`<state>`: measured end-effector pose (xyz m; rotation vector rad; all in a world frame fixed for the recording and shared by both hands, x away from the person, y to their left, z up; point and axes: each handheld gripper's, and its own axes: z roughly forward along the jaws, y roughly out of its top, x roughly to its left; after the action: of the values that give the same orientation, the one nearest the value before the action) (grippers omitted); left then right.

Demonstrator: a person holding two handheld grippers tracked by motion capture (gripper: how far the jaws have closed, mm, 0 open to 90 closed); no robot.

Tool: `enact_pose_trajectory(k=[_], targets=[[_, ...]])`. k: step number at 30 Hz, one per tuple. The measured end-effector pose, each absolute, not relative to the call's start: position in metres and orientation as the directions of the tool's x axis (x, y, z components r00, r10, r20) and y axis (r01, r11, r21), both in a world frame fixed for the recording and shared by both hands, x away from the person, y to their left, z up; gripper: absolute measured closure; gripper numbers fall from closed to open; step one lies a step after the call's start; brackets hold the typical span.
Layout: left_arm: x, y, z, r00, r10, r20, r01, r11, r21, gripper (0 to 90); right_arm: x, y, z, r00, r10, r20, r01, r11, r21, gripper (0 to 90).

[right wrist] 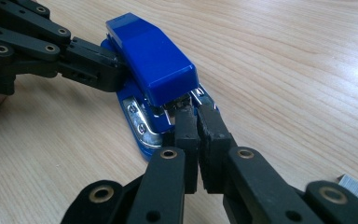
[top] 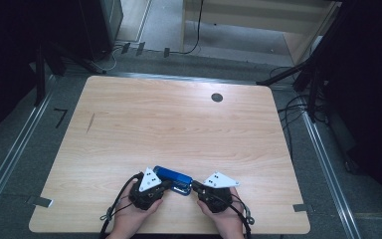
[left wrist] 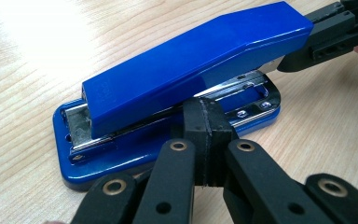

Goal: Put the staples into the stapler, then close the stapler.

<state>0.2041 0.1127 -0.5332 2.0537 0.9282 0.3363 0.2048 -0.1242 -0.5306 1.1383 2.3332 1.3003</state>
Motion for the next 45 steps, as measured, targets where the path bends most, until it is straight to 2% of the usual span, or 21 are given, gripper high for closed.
enact_pose_trajectory(k=[12, 45], targets=[[0.2034, 0.1122, -0.5330, 0.690, 0.720, -0.075, 0.487, -0.386, 0.784, 90.0, 0.2017, -0.1235, -0.5314, -0.693, 0.707, 0.140, 0.502, 0.334, 0.798, 90.0], [0.2036, 0.1125, -0.5331, 0.690, 0.720, -0.079, 0.489, -0.383, 0.784, 90.0, 0.2008, -0.1224, -0.5252, -0.697, 0.704, 0.138, 0.484, 0.320, 0.814, 90.0]])
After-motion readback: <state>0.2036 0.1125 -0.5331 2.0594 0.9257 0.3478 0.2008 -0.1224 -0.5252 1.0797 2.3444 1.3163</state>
